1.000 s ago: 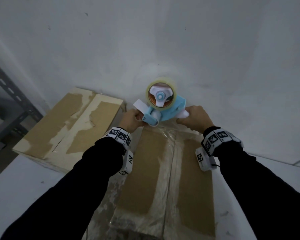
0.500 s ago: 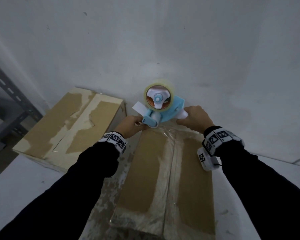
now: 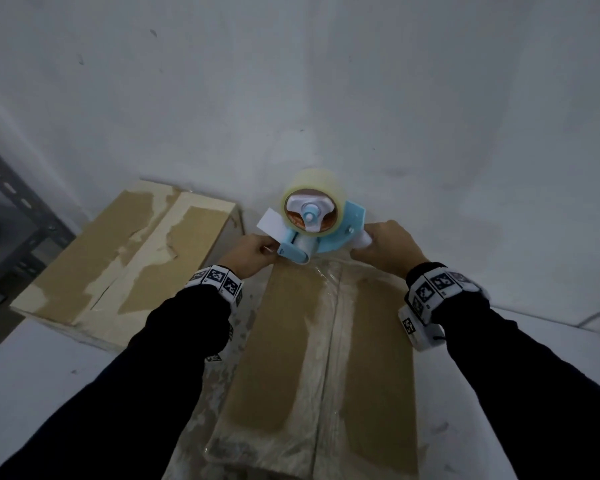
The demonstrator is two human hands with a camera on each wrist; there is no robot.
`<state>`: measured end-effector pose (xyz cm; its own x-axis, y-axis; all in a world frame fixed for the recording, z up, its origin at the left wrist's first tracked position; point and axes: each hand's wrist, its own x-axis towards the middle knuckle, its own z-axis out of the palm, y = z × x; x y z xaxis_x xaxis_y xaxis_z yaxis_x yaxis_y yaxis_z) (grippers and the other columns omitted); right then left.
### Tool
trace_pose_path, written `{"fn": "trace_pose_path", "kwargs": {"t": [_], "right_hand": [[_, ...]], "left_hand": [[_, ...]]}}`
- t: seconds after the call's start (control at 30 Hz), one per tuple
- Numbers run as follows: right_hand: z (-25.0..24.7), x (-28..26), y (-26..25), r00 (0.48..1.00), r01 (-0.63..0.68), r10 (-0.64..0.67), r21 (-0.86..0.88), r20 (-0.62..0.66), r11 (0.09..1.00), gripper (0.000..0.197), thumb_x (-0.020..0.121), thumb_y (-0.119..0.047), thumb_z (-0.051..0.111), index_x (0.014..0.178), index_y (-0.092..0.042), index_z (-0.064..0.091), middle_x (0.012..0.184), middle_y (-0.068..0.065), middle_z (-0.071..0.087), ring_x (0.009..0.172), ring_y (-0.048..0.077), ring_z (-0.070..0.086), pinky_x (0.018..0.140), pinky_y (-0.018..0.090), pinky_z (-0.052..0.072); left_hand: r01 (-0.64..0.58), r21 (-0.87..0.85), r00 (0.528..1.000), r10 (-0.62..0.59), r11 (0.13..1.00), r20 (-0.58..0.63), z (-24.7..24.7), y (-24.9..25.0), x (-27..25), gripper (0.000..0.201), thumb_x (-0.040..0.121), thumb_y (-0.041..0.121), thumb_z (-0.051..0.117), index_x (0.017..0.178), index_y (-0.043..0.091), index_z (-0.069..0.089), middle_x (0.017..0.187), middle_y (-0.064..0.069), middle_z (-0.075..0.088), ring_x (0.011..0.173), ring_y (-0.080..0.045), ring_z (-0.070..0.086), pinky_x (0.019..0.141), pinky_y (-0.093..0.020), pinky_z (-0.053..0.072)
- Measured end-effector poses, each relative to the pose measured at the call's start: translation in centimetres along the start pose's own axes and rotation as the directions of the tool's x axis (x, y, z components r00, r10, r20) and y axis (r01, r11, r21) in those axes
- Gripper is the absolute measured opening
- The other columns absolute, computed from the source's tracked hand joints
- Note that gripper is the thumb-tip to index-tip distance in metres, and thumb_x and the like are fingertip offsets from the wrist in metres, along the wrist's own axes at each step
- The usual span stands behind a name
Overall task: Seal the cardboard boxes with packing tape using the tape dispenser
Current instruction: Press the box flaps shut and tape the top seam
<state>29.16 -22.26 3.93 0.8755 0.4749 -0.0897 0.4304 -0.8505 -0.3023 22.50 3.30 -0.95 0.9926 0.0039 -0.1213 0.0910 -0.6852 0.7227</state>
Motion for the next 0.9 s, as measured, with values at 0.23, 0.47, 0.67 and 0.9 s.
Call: {"fn": "trace_pose_path", "kwargs": {"t": [0.23, 0.47, 0.67, 0.9], "right_hand": [[0.1, -0.9, 1.9, 0.999, 0.025, -0.026, 0.035, 0.023, 0.999, 0.017, 0.086, -0.032, 0.061, 0.083, -0.015, 0.062, 0.079, 0.002, 0.054, 0.077, 0.019, 0.051, 0.071, 0.026, 0.035], [-2.4, -4.5, 7.2, 0.997, -0.047, 0.049, 0.034, -0.059, 0.998, 0.026, 0.079, -0.029, 0.067, 0.061, -0.018, 0.051, 0.066, 0.019, 0.061, 0.063, 0.027, 0.056, 0.061, 0.034, 0.035], [-2.7, -6.8, 9.1, 0.989, 0.001, 0.004, 0.039, -0.147, 0.999, 0.032, 0.064, -0.047, 0.042, 0.052, -0.025, 0.022, 0.043, -0.004, 0.029, 0.050, 0.020, 0.035, 0.048, 0.032, 0.023], [-1.9, -7.6, 8.6, 0.976, -0.147, 0.174, 0.189, -0.134, 0.971, 0.048, 0.074, -0.017, 0.070, 0.050, -0.018, 0.028, 0.053, 0.013, 0.048, 0.056, 0.026, 0.044, 0.055, 0.035, 0.034]], "left_hand": [[0.011, -0.001, 1.000, -0.011, 1.000, -0.007, 0.2, 0.4, 0.0, 0.026, 0.088, 0.015, 0.063, 0.112, 0.006, 0.065, 0.096, -0.003, 0.063, 0.085, -0.013, 0.058, 0.072, -0.012, 0.038], [0.003, 0.007, 1.000, -0.003, 1.000, 0.022, 0.1, 0.4, 0.2, 0.030, 0.090, 0.028, 0.060, 0.115, 0.011, 0.065, 0.100, -0.004, 0.068, 0.086, -0.010, 0.061, 0.074, -0.015, 0.045], [-0.040, 0.069, 0.999, 0.040, 0.997, 0.013, 0.7, 1.5, 0.5, 0.027, 0.091, 0.025, 0.059, 0.113, 0.011, 0.065, 0.104, -0.009, 0.069, 0.089, -0.012, 0.060, 0.077, -0.014, 0.044], [-0.140, 0.312, 0.988, 0.153, 0.940, -0.016, 0.7, 3.1, 0.2, 0.047, 0.087, 0.017, 0.063, 0.131, 0.020, 0.048, 0.132, -0.008, 0.042, 0.115, -0.024, 0.049, 0.093, -0.032, 0.041]]}}
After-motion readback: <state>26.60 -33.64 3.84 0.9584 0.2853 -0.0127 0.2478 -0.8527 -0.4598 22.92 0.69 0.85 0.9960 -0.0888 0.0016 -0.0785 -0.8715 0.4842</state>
